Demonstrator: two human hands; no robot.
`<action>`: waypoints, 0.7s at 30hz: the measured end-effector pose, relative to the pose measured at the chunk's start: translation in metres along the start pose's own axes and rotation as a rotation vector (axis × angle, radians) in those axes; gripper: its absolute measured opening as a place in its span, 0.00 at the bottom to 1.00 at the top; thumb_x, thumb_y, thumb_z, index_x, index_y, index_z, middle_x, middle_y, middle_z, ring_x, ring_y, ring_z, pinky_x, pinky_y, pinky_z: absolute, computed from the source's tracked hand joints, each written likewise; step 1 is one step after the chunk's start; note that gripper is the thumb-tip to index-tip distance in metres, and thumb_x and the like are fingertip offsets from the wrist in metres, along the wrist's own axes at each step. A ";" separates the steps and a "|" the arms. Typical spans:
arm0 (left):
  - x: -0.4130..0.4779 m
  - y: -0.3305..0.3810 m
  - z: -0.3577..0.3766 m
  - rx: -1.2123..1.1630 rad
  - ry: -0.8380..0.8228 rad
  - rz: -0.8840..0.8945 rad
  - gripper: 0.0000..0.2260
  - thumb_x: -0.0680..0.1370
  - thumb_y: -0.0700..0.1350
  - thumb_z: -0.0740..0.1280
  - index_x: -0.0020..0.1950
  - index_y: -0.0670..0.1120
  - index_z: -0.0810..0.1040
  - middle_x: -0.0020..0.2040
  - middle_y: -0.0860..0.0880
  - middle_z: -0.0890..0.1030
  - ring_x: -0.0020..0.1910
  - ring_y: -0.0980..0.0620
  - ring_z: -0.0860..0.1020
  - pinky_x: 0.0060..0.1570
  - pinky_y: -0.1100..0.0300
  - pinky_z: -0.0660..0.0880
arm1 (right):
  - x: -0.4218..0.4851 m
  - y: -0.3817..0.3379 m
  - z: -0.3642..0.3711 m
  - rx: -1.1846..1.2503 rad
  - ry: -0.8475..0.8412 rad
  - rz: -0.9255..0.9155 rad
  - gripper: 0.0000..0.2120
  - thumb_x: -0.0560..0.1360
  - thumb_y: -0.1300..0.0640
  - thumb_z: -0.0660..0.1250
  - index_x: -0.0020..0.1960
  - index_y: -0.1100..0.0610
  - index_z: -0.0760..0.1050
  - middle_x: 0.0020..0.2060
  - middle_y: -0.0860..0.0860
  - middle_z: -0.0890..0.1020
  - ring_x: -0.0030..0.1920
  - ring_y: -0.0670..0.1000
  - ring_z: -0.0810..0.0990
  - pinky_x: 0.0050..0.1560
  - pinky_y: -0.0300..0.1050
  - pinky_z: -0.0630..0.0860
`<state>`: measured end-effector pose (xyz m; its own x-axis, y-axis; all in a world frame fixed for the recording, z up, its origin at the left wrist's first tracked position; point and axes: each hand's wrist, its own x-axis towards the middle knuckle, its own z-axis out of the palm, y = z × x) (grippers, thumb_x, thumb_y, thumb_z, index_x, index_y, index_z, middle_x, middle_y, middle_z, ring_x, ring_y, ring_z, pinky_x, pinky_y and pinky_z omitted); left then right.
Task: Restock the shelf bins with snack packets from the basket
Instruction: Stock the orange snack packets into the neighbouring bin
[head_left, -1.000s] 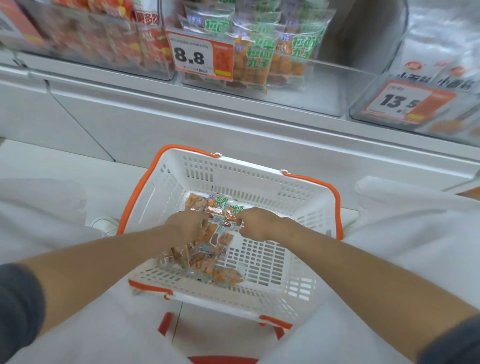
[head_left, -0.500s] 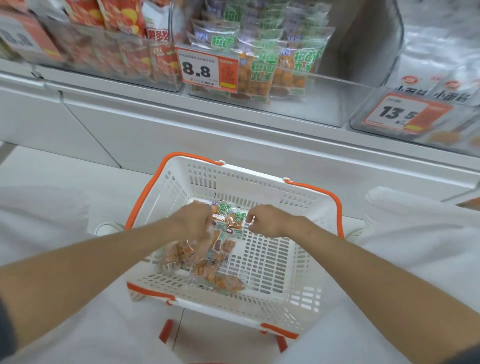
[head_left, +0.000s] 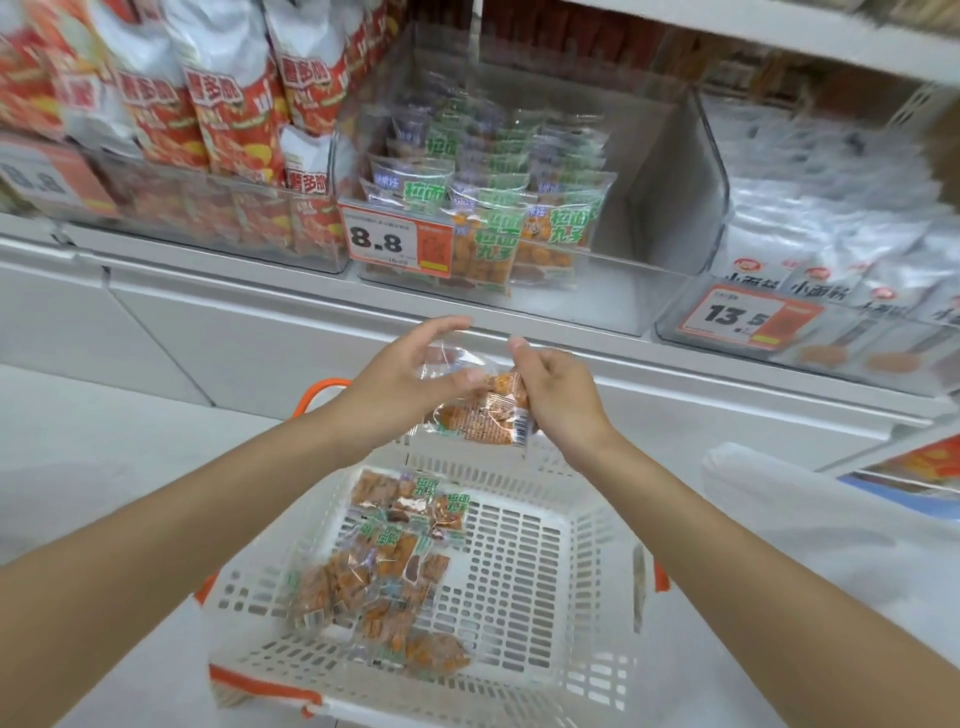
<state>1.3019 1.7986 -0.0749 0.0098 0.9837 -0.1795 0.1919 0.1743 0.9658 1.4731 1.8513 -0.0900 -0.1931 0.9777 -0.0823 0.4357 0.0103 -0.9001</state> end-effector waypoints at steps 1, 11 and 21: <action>0.000 0.003 0.001 -0.053 0.029 -0.026 0.14 0.77 0.47 0.70 0.61 0.57 0.77 0.50 0.52 0.80 0.46 0.55 0.81 0.42 0.62 0.75 | 0.001 -0.003 -0.001 -0.026 0.007 -0.026 0.25 0.81 0.46 0.60 0.30 0.57 0.65 0.25 0.57 0.68 0.22 0.50 0.68 0.26 0.42 0.67; 0.008 0.004 0.003 -0.703 0.105 -0.442 0.08 0.81 0.38 0.62 0.57 0.43 0.78 0.38 0.46 0.81 0.30 0.56 0.79 0.30 0.65 0.78 | 0.008 -0.029 -0.028 0.111 -0.305 -0.052 0.08 0.78 0.58 0.62 0.53 0.54 0.79 0.48 0.52 0.82 0.45 0.51 0.81 0.45 0.46 0.80; 0.003 0.006 0.004 -0.761 -0.237 -0.558 0.36 0.72 0.72 0.58 0.63 0.44 0.78 0.59 0.39 0.81 0.58 0.36 0.80 0.60 0.41 0.74 | 0.009 -0.037 -0.045 -0.137 -0.104 -0.248 0.07 0.77 0.53 0.68 0.41 0.51 0.82 0.32 0.48 0.82 0.31 0.42 0.74 0.34 0.41 0.71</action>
<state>1.3074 1.8024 -0.0702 0.3231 0.7311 -0.6009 -0.4558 0.6767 0.5782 1.4944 1.8692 -0.0383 -0.3942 0.9153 0.0827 0.4774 0.2808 -0.8326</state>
